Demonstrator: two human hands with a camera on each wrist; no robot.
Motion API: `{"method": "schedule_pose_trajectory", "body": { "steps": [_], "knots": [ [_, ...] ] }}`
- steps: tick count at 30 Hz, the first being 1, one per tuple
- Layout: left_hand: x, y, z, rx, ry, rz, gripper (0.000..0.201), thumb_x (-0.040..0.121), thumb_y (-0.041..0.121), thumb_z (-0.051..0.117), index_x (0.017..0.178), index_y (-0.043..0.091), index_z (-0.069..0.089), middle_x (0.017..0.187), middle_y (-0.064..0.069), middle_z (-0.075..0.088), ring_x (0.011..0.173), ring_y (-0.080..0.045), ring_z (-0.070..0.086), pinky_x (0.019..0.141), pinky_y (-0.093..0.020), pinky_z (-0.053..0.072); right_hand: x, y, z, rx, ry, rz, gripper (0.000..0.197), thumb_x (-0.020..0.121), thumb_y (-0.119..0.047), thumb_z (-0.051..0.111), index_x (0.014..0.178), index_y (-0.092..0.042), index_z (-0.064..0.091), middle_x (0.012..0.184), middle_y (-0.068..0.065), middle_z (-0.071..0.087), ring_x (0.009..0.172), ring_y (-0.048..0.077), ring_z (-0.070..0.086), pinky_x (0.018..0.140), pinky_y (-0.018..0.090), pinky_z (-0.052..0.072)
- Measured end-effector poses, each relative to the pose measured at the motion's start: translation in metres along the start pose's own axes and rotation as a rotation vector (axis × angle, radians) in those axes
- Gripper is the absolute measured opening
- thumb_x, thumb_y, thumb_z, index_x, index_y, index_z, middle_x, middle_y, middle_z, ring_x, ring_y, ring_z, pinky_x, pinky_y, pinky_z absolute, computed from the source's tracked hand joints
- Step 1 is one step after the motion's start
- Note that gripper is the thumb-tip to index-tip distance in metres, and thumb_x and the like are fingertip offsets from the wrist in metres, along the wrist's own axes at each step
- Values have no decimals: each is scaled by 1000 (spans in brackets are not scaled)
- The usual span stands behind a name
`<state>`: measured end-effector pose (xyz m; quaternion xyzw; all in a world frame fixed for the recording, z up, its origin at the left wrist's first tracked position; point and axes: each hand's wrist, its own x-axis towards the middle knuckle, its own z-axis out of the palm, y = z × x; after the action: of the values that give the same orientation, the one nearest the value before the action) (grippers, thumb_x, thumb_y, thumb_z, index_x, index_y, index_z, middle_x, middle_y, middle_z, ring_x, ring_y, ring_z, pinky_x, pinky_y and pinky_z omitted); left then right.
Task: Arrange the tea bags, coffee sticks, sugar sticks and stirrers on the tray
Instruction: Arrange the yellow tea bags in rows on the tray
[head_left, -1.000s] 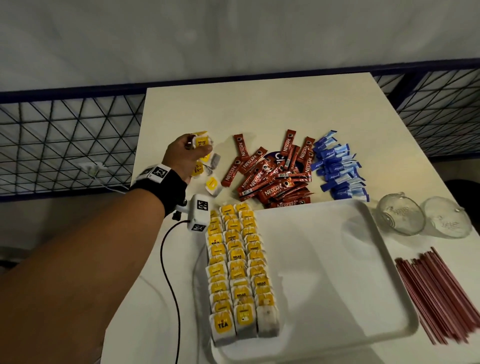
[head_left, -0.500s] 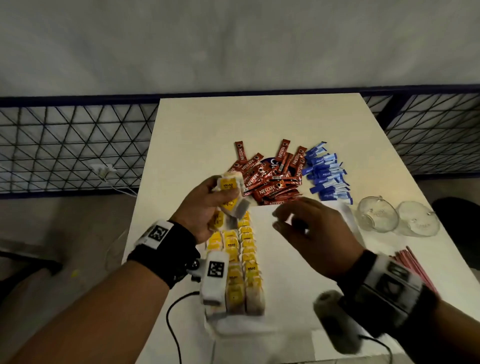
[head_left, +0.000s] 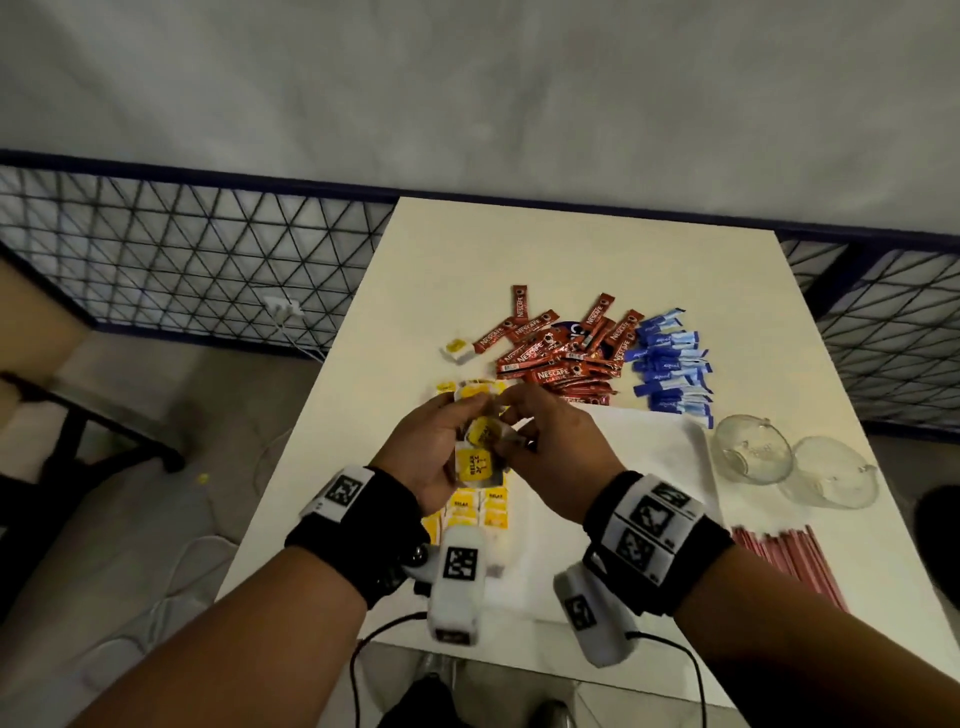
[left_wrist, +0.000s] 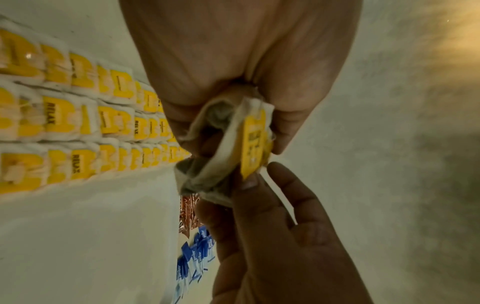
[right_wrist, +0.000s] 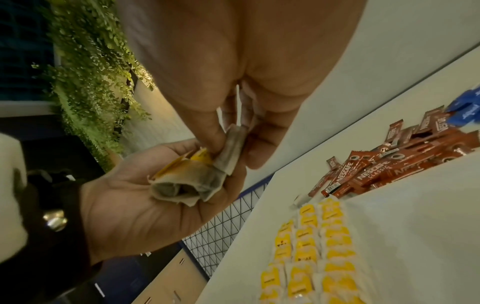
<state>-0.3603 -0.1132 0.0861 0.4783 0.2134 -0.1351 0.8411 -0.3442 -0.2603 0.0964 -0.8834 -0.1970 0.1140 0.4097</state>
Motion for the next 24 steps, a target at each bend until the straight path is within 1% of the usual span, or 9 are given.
{"method": "schedule_pose_trajectory", "body": {
  "steps": [2, 3, 5, 8, 13, 16, 19, 21, 24],
  "knots": [
    [-6, -6, 2, 9, 41, 15, 13, 95, 20, 55, 98, 10, 64, 77, -13, 67, 58, -27, 63, 56, -36, 54, -5, 6, -3, -48, -43, -10, 34, 87, -14, 62, 118, -25, 57, 96, -7, 58, 79, 12, 58, 69, 23, 47],
    [-8, -10, 3, 16, 71, 25, 12, 95, 20, 56, 96, 11, 63, 75, -13, 67, 56, -27, 63, 55, -37, 54, -9, 9, -5, -65, -55, -19, 32, 87, -15, 63, 118, -24, 59, 96, -5, 59, 81, 13, 58, 71, 23, 46],
    [-12, -15, 3, 23, 126, 45, 13, 95, 21, 56, 102, 11, 61, 76, -12, 64, 54, -26, 62, 52, -36, 53, -16, 13, -6, -39, -77, -12, 19, 86, -19, 65, 105, -23, 65, 93, -2, 63, 79, 14, 60, 73, 26, 48],
    [-18, -26, -7, 33, 205, 70, 13, 96, 19, 56, 105, 11, 60, 80, -7, 65, 56, -21, 65, 50, -31, 52, -28, 20, -5, 125, -125, 73, 6, 86, -18, 65, 85, -23, 64, 79, -5, 69, 61, 3, 63, 62, 20, 51],
    [-28, -41, -42, 55, 248, 29, 8, 95, 15, 56, 100, 13, 62, 86, -4, 66, 60, -19, 67, 53, -29, 55, -43, 43, 15, 12, -199, 234, 7, 83, -23, 65, 77, -26, 62, 71, -5, 66, 68, 16, 61, 69, 33, 52],
    [-31, -48, -57, 63, 245, 14, 9, 95, 13, 56, 100, 11, 63, 87, -4, 68, 62, -17, 67, 56, -29, 58, -51, 53, 37, -76, -308, 294, 5, 88, -28, 60, 86, -25, 63, 81, -2, 67, 76, 20, 60, 67, 29, 47],
    [-34, -51, -68, 67, 222, -9, 10, 95, 14, 56, 101, 11, 64, 85, -2, 69, 62, -18, 67, 53, -27, 56, -58, 55, 55, -153, -352, 325, 17, 90, -36, 58, 95, -22, 66, 84, -3, 62, 82, 19, 56, 70, 26, 43],
    [-35, -51, -75, 79, 209, -30, 13, 95, 15, 57, 105, 12, 64, 89, -4, 69, 66, -20, 66, 51, -27, 54, -60, 54, 64, -151, -349, 367, 25, 90, -40, 57, 96, -18, 67, 84, 1, 65, 81, 22, 59, 72, 29, 47],
    [-35, -54, -83, 84, 189, -53, 17, 95, 15, 57, 109, 9, 63, 95, -9, 67, 67, -22, 64, 51, -27, 54, -61, 55, 75, -140, -333, 413, 23, 89, -36, 57, 94, -15, 66, 81, 7, 68, 81, 27, 64, 74, 36, 52]
  ]
}}
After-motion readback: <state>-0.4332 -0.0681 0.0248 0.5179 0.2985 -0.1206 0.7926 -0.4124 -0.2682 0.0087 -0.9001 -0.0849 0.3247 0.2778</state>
